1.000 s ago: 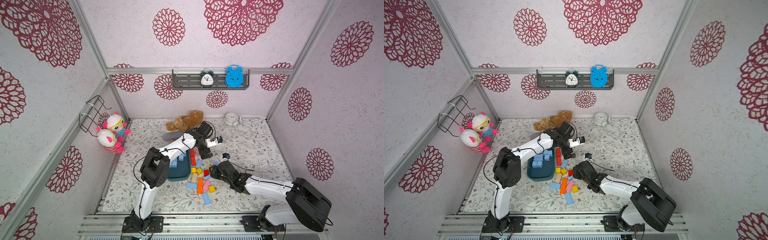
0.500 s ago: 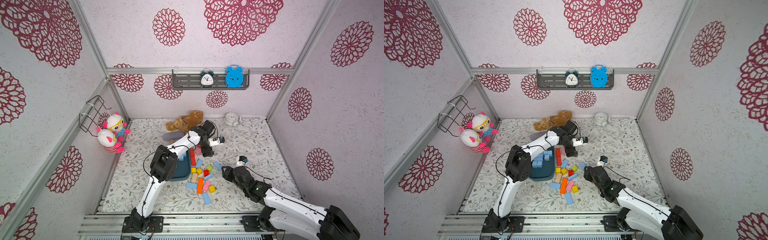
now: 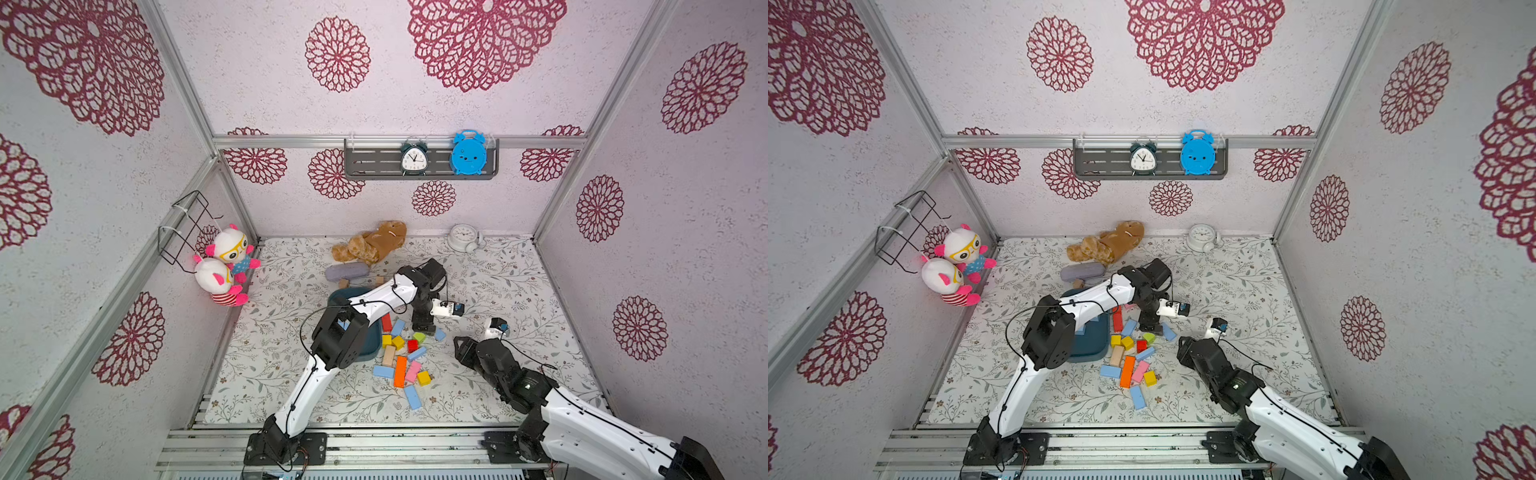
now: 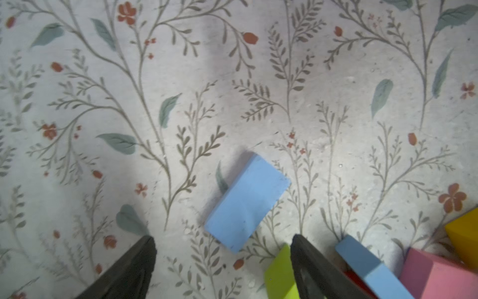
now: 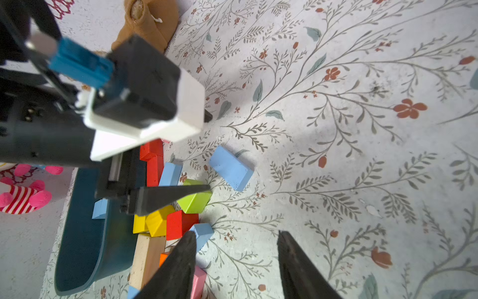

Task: Pick out the blue building blocks
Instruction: Pick up the building block from the center of the board.

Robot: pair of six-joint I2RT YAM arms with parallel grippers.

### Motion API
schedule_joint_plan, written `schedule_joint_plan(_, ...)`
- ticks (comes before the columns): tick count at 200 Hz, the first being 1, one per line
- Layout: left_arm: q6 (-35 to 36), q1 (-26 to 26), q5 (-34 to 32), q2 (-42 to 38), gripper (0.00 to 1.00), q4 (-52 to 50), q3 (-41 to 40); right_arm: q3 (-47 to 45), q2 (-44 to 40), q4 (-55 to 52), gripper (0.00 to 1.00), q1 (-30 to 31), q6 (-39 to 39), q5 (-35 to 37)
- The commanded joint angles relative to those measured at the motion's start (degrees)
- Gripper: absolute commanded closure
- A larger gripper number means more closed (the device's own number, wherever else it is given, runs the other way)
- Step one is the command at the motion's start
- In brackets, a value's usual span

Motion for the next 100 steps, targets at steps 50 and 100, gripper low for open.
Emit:
schedule_joint_plan(50, 7.07, -0.85, -0.21, 6.23, 0.31, -2.96, 4.49, 2.03, 2.30, -0.56, 0.46, -0.48, -0.05, -0.85)
schedule_joint_plan(100, 6.23, -0.77, 0.28, 5.63, 0.55, -4.32, 4.81, 2.34, 3.55, 0.65, 0.46, -0.52, -0.18, -1.34)
